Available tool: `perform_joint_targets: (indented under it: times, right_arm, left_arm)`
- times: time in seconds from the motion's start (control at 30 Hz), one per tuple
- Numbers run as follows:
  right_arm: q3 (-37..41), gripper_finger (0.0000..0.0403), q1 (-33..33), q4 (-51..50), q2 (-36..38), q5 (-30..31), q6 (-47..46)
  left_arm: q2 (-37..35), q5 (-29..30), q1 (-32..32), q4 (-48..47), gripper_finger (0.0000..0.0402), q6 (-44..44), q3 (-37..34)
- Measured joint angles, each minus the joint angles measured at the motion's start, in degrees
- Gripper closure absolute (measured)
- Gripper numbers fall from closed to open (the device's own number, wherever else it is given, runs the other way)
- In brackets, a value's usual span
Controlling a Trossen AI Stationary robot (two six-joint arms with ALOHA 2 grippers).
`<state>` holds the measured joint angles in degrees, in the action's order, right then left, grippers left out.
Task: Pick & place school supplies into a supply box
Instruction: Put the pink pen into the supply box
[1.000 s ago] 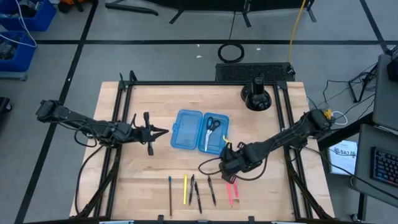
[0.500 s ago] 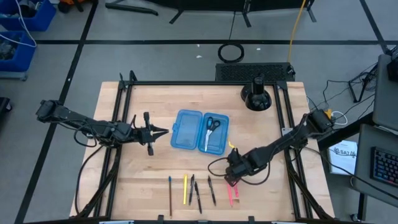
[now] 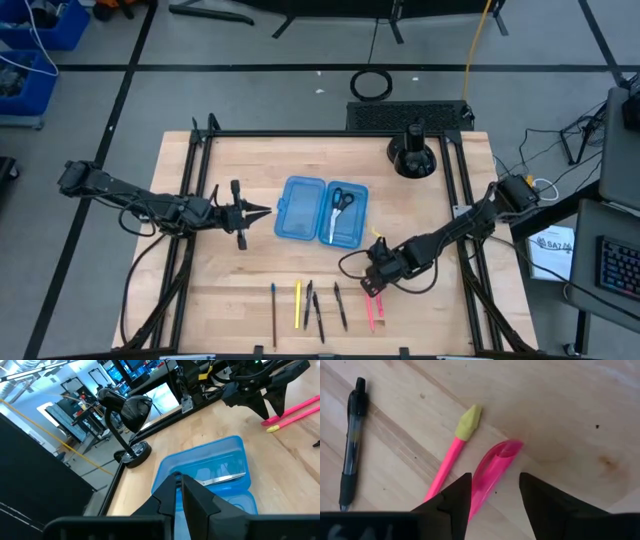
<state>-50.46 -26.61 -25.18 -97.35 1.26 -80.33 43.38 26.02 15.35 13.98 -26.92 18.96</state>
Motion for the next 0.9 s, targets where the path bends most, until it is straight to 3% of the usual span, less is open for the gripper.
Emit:
perform_joint_targets:
  times: [0.17, 0.33, 0.57, 0.9]
  right_arm:
    - [2.79, 0.0266, 0.2, 0.71, -0.07, -2.14, 1.47]
    - [4.47, 0.0294, 0.69, 0.98, -0.05, -0.48, 2.62]
    - [4.41, 0.0322, 3.16, -1.62, -0.66, -1.06, 9.68]
    - [4.39, 0.0365, 10.62, -3.96, -0.73, 7.89, 23.48]
  left_arm:
    - [0.0, 0.0, -0.02, 0.0, 0.0365, -0.04, 0.0]
    - [0.0, 0.0, 0.01, 0.0, 0.0364, 0.15, 0.0]
    - [0.01, 0.02, -0.01, -0.02, 0.0364, 1.55, 0.0]
    - [0.01, 0.21, -0.01, -0.44, 0.0364, 1.86, 0.0]
